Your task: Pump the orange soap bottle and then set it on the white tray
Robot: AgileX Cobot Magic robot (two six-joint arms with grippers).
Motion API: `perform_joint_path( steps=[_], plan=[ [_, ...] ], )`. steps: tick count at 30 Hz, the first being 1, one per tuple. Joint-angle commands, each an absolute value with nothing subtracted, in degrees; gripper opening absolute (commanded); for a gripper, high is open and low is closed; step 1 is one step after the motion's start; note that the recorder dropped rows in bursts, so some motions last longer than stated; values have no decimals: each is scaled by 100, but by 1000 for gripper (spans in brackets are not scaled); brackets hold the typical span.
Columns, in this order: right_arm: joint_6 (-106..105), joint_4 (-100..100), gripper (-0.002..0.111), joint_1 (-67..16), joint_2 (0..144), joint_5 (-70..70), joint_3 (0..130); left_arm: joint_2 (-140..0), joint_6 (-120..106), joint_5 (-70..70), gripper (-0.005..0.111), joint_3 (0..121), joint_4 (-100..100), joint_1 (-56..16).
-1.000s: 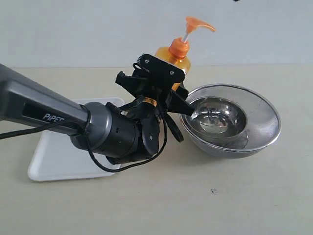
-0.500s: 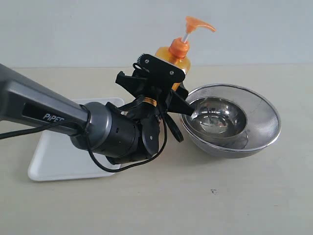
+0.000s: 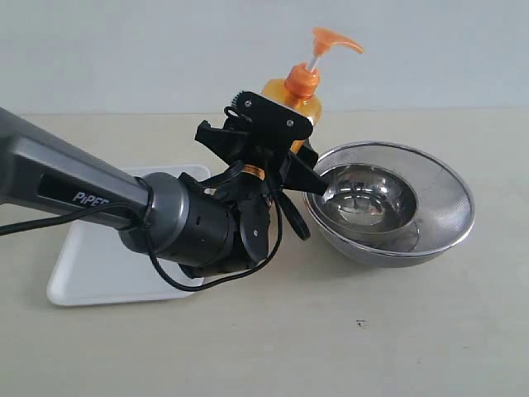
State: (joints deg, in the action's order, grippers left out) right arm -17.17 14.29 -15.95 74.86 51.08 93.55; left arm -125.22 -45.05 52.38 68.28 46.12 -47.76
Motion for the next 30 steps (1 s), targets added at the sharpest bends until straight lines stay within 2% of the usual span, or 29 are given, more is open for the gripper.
perform_joint_path(
  steps=[1, 17, 30],
  plan=[
    [-1313, 1733, 0, -1588, 7249, 5171, 9374, -12424, -4457, 5459, 5, 6868, 4482, -4803],
    [-1101, 1733, 0, -1588, 6577, 4685, 8339, -12424, -4457, 5709, 5, 6868, 4269, -4803],
    [-1074, 1711, 0, -1588, 6588, 4649, 8329, -12424, -4457, 5738, 5, 6868, 4245, -4803]
  ],
)
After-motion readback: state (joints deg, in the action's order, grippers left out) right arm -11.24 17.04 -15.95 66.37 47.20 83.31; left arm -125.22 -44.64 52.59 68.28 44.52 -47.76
